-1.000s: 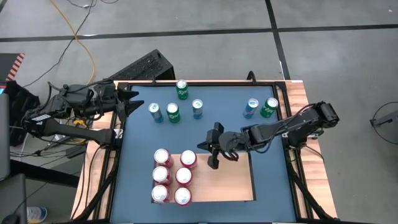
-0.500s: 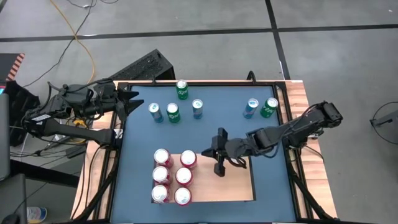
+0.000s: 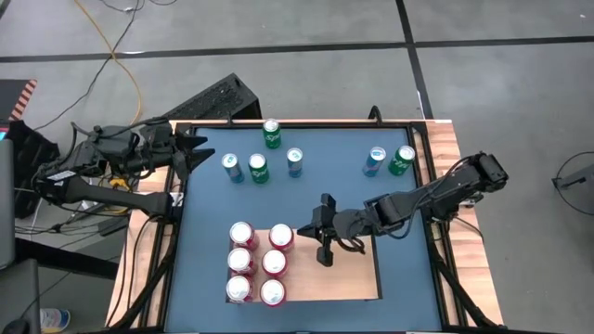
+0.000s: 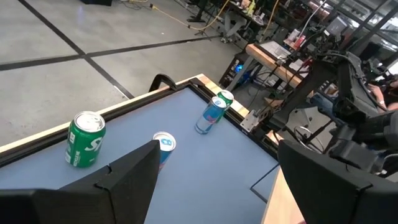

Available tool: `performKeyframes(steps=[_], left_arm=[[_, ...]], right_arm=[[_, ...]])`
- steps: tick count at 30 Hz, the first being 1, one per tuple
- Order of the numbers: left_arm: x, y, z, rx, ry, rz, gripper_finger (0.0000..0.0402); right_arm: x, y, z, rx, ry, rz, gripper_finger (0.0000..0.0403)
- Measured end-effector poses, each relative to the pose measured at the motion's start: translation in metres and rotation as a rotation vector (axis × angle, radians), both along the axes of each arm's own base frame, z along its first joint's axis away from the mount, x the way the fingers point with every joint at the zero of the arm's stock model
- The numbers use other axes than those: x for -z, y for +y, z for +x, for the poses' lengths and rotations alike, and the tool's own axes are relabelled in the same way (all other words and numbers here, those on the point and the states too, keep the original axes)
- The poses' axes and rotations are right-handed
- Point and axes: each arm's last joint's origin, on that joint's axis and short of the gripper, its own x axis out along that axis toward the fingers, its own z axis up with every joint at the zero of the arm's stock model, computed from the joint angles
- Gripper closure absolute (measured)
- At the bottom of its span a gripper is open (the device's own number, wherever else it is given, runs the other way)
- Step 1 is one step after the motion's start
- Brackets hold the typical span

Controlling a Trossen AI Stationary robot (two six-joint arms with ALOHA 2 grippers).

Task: Place canned beverage on shelf
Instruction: Put the orange soda can on the shelf aligned with the other orange soda cans

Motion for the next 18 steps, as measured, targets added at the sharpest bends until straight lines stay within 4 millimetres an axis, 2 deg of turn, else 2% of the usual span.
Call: performKeyframes(steps=[18], left_arm=[[-0.0001,0.0000,0.0000,0.001,0.003,0.007,0.0093]], right_arm=[[0.0007,-0.0024,-0.0012,-0.046,0.029,-0.011,0.0403]])
